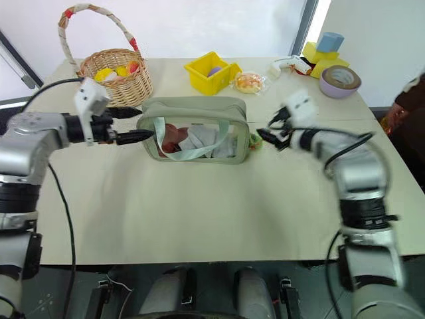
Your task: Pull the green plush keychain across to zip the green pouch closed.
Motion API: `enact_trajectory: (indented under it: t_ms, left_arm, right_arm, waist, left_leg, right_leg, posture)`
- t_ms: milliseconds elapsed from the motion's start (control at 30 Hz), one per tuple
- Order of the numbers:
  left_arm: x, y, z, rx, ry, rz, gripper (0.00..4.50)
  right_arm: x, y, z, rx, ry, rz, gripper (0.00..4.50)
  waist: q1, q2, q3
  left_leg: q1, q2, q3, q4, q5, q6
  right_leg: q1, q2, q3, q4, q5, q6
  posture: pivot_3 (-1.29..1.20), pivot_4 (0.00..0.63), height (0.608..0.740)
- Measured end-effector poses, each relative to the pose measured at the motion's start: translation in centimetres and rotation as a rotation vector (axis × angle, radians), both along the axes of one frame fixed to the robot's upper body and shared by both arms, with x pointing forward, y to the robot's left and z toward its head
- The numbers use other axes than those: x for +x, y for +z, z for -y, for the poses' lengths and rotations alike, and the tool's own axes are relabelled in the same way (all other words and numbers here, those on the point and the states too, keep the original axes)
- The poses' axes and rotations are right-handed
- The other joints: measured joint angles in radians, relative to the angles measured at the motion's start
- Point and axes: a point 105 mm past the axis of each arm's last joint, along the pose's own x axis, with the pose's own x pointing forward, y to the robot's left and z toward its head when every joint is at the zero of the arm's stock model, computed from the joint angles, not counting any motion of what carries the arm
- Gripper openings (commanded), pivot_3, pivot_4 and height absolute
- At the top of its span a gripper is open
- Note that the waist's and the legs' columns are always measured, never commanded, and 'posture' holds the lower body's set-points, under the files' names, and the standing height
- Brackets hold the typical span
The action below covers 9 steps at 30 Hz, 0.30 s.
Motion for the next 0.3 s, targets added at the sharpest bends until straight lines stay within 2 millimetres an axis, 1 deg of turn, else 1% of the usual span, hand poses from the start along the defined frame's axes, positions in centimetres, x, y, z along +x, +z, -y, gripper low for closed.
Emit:
enact_trajectory:
  t_ms: [67,133,200,267,300]
  left_arm:
    - [-0.4,0.8,-1.2,-0.019,0.017,-0.009,4.49]
    - [-0.8,1.6,-2.7,-0.046,0.063,-0.032,4.49]
    - [-1.3,2.7,-4.0,-0.085,0.102,-0.039,4.49]
    - [-1.7,3.4,-4.4,-0.113,0.105,-0.027,4.49]
    - [-1.9,3.4,-4.5,-0.112,0.107,-0.025,4.49]
  right_arm:
    - [-1.2,1.3,-0.4,-0.010,0.089,-0.016,4.44]
    - [-2.4,2.7,-1.8,-0.014,0.200,-0.031,4.44]
    - [-3.5,4.8,-3.3,-0.009,0.288,0.001,4.44]
    - [-4.4,5.8,-4.4,-0.010,0.347,0.022,4.44]
    - [-4.6,5.7,-4.8,-0.007,0.363,0.018,4.44]
  waist:
    - [-0.005,0.000,0.000]
    - [-0.009,0.001,0.001]
    - [-0.008,0.001,0.001]
    - [-0.002,0.001,0.001]
    - [0.002,0.000,0.000]
  left_leg:
    - [0.001,0.000,0.001,0.000,0.000,0.000]
    - [0.001,0.001,0.002,0.000,0.000,0.000]
    - [0.002,0.001,0.001,-0.001,0.000,0.000]
    - [0.001,0.001,0.001,-0.001,0.000,0.000]
    - [0.001,0.001,0.001,0.000,0.000,0.000]
  right_leg:
    - [0.000,0.000,0.000,0.000,0.000,0.000]
    - [-0.001,0.000,0.002,0.000,0.000,0.000]
    - [-0.001,0.000,0.002,0.000,0.000,0.000]
    - [0.000,0.000,0.002,0.000,0.000,0.000]
    - [0.000,-0.001,0.001,0.000,0.000,0.000]
  posture:
    - [0.00,0.150,0.739]
    - [0.00,0.150,0.739]
    - [0.00,0.150,0.739]
    - [0.00,0.150,0.739]
    - [0.00,0.150,0.739]
